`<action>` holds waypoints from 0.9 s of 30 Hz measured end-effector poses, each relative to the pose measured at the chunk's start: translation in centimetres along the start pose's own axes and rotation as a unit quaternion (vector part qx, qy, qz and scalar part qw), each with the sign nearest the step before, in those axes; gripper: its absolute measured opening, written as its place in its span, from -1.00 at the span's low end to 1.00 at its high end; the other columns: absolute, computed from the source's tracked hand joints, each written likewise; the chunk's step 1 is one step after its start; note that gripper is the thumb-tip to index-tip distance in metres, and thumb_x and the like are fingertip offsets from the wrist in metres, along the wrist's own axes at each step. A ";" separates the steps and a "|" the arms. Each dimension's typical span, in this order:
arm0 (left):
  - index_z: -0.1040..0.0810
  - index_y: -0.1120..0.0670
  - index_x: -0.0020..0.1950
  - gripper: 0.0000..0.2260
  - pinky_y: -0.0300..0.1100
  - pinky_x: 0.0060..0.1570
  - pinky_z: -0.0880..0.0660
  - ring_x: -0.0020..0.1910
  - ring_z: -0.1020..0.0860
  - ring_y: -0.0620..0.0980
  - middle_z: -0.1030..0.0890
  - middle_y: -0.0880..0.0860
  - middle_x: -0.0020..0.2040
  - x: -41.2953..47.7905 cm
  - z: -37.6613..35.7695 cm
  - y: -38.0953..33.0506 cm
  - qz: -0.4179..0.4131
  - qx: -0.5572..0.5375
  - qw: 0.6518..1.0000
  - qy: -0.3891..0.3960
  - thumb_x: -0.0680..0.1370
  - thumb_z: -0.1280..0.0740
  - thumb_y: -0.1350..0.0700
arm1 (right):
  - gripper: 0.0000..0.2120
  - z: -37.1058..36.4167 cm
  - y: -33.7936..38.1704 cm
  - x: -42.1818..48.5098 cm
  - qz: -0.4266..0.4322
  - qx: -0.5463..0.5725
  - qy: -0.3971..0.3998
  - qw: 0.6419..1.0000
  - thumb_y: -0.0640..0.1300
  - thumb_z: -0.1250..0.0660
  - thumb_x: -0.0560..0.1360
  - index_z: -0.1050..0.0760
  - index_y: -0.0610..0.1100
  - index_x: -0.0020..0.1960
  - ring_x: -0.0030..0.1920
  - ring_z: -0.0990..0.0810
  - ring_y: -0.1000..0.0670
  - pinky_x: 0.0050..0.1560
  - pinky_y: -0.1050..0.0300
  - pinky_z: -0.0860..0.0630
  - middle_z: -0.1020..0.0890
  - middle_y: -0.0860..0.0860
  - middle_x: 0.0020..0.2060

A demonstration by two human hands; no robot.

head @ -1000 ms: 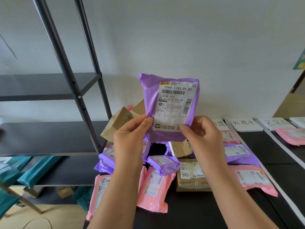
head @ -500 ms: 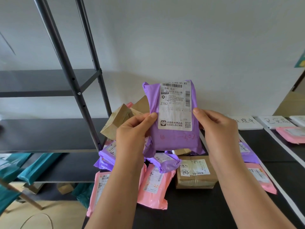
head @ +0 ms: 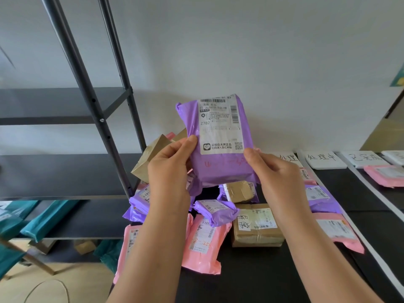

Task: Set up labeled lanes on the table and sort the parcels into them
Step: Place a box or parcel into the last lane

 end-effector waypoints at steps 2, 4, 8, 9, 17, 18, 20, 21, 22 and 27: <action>-0.70 0.07 -0.15 -0.93 -0.05 -0.24 -0.55 -0.21 -0.62 0.07 -0.70 0.20 -0.07 -0.2 0.0 0.1 0.005 0.006 1.000 -0.005 0.48 -0.50 0.09 | -0.44 0.0 -0.2 0.1 0.012 -0.009 -0.017 1.000 0.17 -0.33 0.53 -0.54 -0.40 -0.03 0.03 -0.53 -0.26 0.08 -0.24 -0.51 -0.60 -0.34 -0.06; -0.70 0.07 -0.12 -0.91 -0.16 -0.40 -0.48 -0.25 -0.58 0.06 -0.70 0.21 -0.05 -0.3 0.1 0.1 0.008 0.010 1.000 -0.012 0.48 -0.50 0.07 | -0.46 0.0 -0.3 0.1 0.028 -0.007 -0.029 0.999 0.13 -0.34 0.54 -0.54 -0.43 -0.08 0.00 -0.55 -0.26 -0.03 -0.11 -0.53 -0.61 -0.34 -0.12; -0.70 0.06 -0.13 -0.93 -0.17 -0.33 -0.45 -0.28 -0.55 0.07 -0.68 0.16 -0.13 -0.3 0.0 0.1 0.007 0.002 1.000 -0.007 0.49 -0.50 0.08 | -0.50 0.1 -0.4 -0.1 0.048 0.008 -0.048 0.998 0.08 -0.36 0.54 -0.55 -0.42 -0.17 -0.06 -0.55 -0.24 -0.22 0.08 -0.40 -0.59 -0.34 -0.23; -0.70 0.07 -0.12 -0.94 -0.15 -0.28 -0.47 -0.28 -0.55 0.07 -0.68 0.13 -0.17 -0.3 0.0 0.1 0.005 -0.002 1.000 -0.004 0.49 -0.50 0.09 | -0.50 0.1 -0.4 -0.1 0.053 0.009 -0.053 0.997 0.07 -0.36 0.55 -0.55 -0.42 -0.17 -0.09 -0.55 -0.25 -0.22 0.06 -0.41 -0.59 -0.34 -0.24; -0.66 0.07 0.02 -0.89 0.05 0.05 -0.63 0.00 -0.69 0.08 -0.72 0.03 -0.07 -0.2 0.0 0.6 -0.034 0.036 0.998 0.030 0.50 -0.47 0.19 | -0.56 0.4 -0.1 -0.3 0.112 -0.021 -0.073 0.991 -0.05 -0.34 0.58 -0.49 -0.43 -0.25 -0.39 -0.42 -0.11 -0.34 0.12 -0.36 -0.50 -0.24 -0.41; -0.65 0.09 0.02 -0.89 -0.03 -0.01 -0.65 -0.02 -0.69 0.05 -0.72 0.03 -0.08 -0.2 0.0 0.8 -0.037 0.042 0.998 0.035 0.51 -0.46 0.20 | -0.58 0.4 -0.2 -0.4 0.109 -0.022 -0.071 0.991 -0.08 -0.35 0.58 -0.48 -0.41 -0.27 -0.44 -0.35 -0.02 -0.39 0.22 -0.30 -0.46 -0.21 -0.45; -0.66 0.11 0.01 -0.91 -0.12 -0.11 -0.66 -0.10 -0.69 0.00 -0.72 0.01 -0.13 0.0 0.0 1.1 -0.041 0.061 0.996 0.042 0.51 -0.46 0.20 | -0.66 0.4 -0.8 -0.6 0.087 -0.026 -0.063 0.994 -0.11 -0.37 0.57 -0.53 -0.35 -0.25 -0.44 -0.33 0.07 -0.39 0.28 -0.28 -0.46 -0.15 -0.46; -0.67 0.11 -0.01 -0.92 -0.11 -0.12 -0.66 -0.14 -0.69 -0.02 -0.72 0.01 -0.14 0.2 0.1 1.4 -0.039 0.072 0.996 0.045 0.51 -0.46 0.18 | -0.74 0.4 -1.1 -0.8 0.068 -0.026 -0.057 0.996 -0.11 -0.37 0.56 -0.60 -0.27 -0.21 -0.42 -0.41 0.10 -0.36 0.30 -0.34 -0.53 -0.08 -0.43; -0.67 0.10 -0.02 -0.92 -0.09 -0.12 -0.64 -0.16 -0.67 -0.02 -0.72 0.02 -0.14 0.4 0.2 1.8 -0.036 0.082 0.995 0.048 0.50 -0.47 0.16 | -0.84 0.5 -1.4 -1.0 0.049 -0.024 -0.051 0.997 -0.12 -0.38 0.56 -0.64 -0.14 -0.16 -0.36 -0.51 0.15 -0.31 0.32 -0.43 -0.60 0.01 -0.37; -0.66 0.15 -0.09 -0.97 -0.24 -0.28 -0.51 -0.31 -0.56 -0.10 -0.66 0.05 -0.25 0.5 -0.8 4.1 -0.030 0.087 0.992 0.085 0.49 -0.47 0.22 | -0.91 1.8 -2.7 -2.5 -0.025 -0.011 -0.062 0.998 -0.06 -0.38 0.55 -0.62 0.08 -0.11 -0.12 -0.65 0.10 -0.07 0.08 -0.59 -0.69 0.16 -0.19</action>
Point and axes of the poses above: each hand's wrist, its own x-axis towards the middle knuckle, its own z-axis out of the back of the hand, y = z × x, the point moved 6 cm from there along x, towards the middle knuckle
